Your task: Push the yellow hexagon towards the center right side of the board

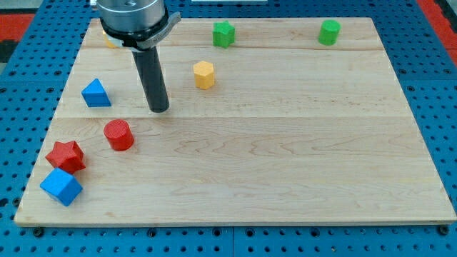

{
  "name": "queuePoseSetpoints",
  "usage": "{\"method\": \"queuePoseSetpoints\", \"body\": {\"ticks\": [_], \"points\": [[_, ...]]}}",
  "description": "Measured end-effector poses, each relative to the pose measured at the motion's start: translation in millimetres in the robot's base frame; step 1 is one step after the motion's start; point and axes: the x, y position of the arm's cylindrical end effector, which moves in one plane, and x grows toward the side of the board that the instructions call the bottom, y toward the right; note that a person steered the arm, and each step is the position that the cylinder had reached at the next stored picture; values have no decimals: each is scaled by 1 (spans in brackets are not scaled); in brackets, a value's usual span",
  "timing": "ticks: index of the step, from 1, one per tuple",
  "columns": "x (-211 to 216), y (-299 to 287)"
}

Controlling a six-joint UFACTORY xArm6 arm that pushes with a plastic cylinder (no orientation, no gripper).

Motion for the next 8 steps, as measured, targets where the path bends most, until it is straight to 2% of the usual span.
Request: {"method": "queuePoseSetpoints", "body": {"ticks": [2, 3, 5, 6, 8], "points": [[-51, -4], [-64, -4], [-55, 145], [-56, 188], [-114, 177]]}}
